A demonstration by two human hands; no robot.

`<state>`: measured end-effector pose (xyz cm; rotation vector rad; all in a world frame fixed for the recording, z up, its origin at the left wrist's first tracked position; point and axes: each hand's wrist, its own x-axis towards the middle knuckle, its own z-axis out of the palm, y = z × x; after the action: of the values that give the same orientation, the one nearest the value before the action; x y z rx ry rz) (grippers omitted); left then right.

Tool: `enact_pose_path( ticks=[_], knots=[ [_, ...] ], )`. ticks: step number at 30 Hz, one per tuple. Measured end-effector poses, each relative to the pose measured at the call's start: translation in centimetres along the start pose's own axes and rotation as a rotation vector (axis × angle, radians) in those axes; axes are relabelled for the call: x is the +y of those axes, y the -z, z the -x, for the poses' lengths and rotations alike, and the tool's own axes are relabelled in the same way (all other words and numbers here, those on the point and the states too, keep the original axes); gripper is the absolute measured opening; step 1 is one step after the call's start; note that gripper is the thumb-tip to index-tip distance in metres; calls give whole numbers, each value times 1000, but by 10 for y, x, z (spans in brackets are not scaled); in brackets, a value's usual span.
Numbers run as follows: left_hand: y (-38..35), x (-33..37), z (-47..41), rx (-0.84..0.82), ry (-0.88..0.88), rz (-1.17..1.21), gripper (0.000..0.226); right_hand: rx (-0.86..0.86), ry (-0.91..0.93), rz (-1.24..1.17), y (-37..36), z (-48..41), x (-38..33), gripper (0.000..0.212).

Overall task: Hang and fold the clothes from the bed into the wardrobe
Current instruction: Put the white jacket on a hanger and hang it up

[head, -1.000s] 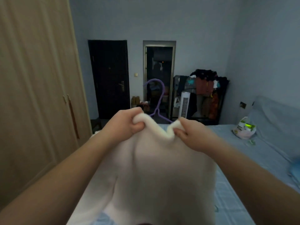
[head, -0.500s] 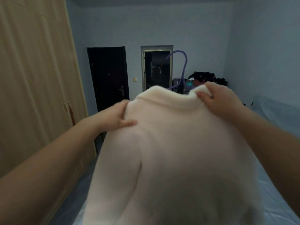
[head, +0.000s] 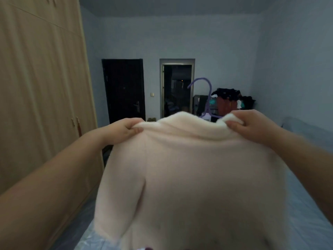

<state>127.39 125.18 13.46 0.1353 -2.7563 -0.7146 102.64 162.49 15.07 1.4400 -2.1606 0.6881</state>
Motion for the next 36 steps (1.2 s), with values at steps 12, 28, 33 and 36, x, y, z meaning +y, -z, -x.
enact_pose_path(
  ticks=[12, 28, 33, 36],
  knots=[
    [-80, 108, -53, 384, 152, -292, 54, 199, -28, -45, -12, -13, 36, 24],
    [-72, 77, -93, 517, 202, -199, 43, -242, -400, -504, -40, 13, 138, 26],
    [-69, 79, -88, 525, 205, -189, 36, -525, -736, -1024, -33, 1, 151, 66],
    [-71, 85, -87, 537, 201, -217, 27, -670, -646, -1096, -33, -2, 158, 64]
  ],
)
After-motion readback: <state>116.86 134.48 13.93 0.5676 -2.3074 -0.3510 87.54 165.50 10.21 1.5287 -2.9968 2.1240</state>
